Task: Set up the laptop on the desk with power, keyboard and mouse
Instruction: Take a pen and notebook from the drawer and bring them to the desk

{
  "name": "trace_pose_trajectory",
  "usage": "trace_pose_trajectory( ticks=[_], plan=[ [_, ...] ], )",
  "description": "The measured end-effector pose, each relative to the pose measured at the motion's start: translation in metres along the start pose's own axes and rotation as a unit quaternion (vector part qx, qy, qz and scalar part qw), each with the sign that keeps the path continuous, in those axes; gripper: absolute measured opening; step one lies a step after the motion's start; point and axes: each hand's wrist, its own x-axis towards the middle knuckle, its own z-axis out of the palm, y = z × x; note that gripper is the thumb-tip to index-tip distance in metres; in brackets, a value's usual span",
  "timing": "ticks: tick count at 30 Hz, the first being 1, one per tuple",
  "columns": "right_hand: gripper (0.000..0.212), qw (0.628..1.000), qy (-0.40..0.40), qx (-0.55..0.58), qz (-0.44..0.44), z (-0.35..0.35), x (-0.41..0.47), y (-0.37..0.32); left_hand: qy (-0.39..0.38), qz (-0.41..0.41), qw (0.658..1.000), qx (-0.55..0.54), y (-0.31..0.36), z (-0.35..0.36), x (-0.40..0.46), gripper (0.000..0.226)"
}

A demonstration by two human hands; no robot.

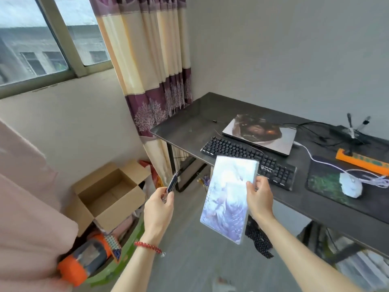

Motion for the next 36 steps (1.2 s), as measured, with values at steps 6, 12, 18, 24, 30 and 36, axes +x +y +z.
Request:
trace_pose_trajectory(
  ticks=[6, 12, 18, 24, 30, 36],
  plan=[
    [0.013, 0.998, -0.015, 0.046, 0.026, 0.124, 0.144, -0.031, 0.001, -0.035, 0.999, 0.001, 0.000, 0.052, 0.168, 0.018],
    [0.002, 0.986, -0.053, 0.088, 0.132, 0.249, 0.277, -0.069, -0.001, -0.049, 0.999, 0.021, 0.013, 0.087, 0.332, 0.014],
    [0.013, 0.979, -0.063, 0.076, 0.179, 0.338, 0.363, -0.080, -0.022, -0.061, 0.997, 0.036, 0.009, 0.116, 0.454, 0.016],
    [0.013, 0.972, -0.042, 0.063, 0.221, 0.423, 0.422, -0.085, -0.108, -0.040, 0.992, 0.054, -0.014, 0.150, 0.565, 0.024],
    [0.021, 0.958, -0.027, -0.008, 0.285, 0.478, 0.448, -0.083, -0.217, -0.028, 0.973, 0.071, -0.042, 0.166, 0.632, 0.030],
    [0.023, 0.939, -0.048, -0.141, 0.309, 0.475, 0.447, -0.073, -0.309, 0.008, 0.948, 0.074, -0.048, 0.197, 0.661, 0.038]
  ],
)
